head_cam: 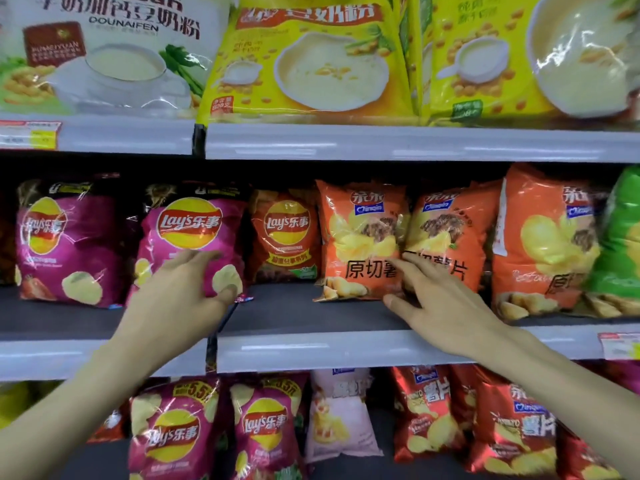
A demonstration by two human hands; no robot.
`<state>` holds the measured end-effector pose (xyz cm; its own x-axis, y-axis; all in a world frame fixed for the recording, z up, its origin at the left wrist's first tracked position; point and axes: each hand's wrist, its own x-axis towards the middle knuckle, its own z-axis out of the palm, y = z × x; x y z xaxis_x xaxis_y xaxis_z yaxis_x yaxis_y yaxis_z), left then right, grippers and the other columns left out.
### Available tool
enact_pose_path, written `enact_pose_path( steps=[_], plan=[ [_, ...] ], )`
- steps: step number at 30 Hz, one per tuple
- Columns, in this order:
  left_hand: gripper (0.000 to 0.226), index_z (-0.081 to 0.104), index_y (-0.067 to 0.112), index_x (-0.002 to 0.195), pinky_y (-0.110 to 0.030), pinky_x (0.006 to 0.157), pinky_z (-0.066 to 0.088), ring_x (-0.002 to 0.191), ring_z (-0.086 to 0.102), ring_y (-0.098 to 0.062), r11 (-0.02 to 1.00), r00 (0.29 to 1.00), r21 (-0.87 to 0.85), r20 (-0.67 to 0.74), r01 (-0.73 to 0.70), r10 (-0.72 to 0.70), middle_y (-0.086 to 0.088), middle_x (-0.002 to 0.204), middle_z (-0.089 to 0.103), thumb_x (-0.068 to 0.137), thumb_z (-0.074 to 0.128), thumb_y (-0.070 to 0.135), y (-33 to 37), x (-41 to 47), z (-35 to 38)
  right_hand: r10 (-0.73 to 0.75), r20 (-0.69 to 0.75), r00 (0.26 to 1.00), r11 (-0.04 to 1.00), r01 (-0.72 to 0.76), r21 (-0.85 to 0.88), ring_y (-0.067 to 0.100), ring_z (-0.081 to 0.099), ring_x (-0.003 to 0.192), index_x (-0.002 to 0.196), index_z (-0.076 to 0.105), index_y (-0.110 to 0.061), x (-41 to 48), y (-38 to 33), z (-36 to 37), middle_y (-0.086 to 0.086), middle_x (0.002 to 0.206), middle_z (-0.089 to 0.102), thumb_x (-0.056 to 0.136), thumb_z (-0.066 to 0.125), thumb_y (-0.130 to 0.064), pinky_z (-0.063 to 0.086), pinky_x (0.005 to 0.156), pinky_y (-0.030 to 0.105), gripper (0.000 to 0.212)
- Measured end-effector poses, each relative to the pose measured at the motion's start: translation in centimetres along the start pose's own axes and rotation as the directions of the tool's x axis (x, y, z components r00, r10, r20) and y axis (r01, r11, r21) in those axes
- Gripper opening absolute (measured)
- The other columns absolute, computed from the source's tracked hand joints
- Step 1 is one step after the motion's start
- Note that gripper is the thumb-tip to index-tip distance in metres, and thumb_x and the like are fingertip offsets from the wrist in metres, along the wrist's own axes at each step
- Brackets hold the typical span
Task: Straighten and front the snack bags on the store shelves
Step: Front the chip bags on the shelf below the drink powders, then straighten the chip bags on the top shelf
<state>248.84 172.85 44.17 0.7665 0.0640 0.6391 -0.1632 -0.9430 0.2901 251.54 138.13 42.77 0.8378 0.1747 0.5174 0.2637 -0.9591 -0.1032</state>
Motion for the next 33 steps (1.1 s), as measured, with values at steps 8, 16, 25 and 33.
enact_pose_path(
  steps=[8, 16, 25, 33],
  plan=[
    [0.051, 0.059, 0.038, 0.141, -0.039, 0.09, 0.055, 0.119, 0.065, -0.024, 0.97, 0.97, -0.094, 0.076, -0.225, 0.232, 0.01, 0.134, 0.068, 0.093, 0.059, 0.053, 17.0, -2.2, 4.5, 0.023, -0.106, 0.994, 0.996, -0.033, -0.088, 0.011, 0.029, 0.149, 0.161, 0.028, -0.035, -7.8, 5.2, -6.2, -0.014, 0.164, 0.033, 0.104, 0.041, -0.061, 0.026, 0.116, 0.03, 0.064],
    [0.048, 0.061, 0.04, 0.131, -0.042, 0.085, 0.057, 0.113, 0.067, -0.021, 0.839, 0.863, -0.274, 0.055, -0.471, 0.503, 0.015, 0.122, 0.07, 0.091, 0.048, 0.062, 36.2, -6.2, 8.3, 0.272, -0.241, 0.932, 0.942, -0.309, -0.129, 0.018, 0.057, 0.125, 0.141, 0.057, -0.028, -19.1, 17.2, -11.4, -0.009, 0.131, 0.064, 0.094, 0.043, -0.062, 0.05, 0.098, 0.041, 0.059],
    [0.047, 0.051, 0.039, 0.142, -0.036, 0.092, 0.053, 0.123, 0.063, -0.02, 0.667, 0.696, -0.329, 0.039, -0.668, 0.717, 0.012, 0.133, 0.064, 0.098, 0.05, 0.056, 53.6, -8.3, 15.0, 0.55, -0.229, 0.803, 0.779, -0.593, -0.205, 0.009, 0.033, 0.146, 0.157, 0.031, -0.041, -25.9, 29.4, -15.7, -0.02, 0.154, 0.042, 0.095, 0.023, -0.072, 0.03, 0.116, 0.033, 0.07],
    [0.046, 0.054, 0.033, 0.142, -0.037, 0.089, 0.05, 0.123, 0.062, -0.025, 0.563, 0.612, -0.413, 0.018, -0.716, 0.791, 0.006, 0.134, 0.065, 0.099, 0.051, 0.051, 64.0, -5.8, 19.2, 0.678, -0.339, 0.652, 0.615, -0.756, -0.224, 0.018, 0.036, 0.149, 0.159, 0.034, -0.032, -25.5, 38.1, -18.0, -0.008, 0.158, 0.046, 0.104, 0.039, -0.062, 0.031, 0.118, 0.041, 0.063]
  ],
)
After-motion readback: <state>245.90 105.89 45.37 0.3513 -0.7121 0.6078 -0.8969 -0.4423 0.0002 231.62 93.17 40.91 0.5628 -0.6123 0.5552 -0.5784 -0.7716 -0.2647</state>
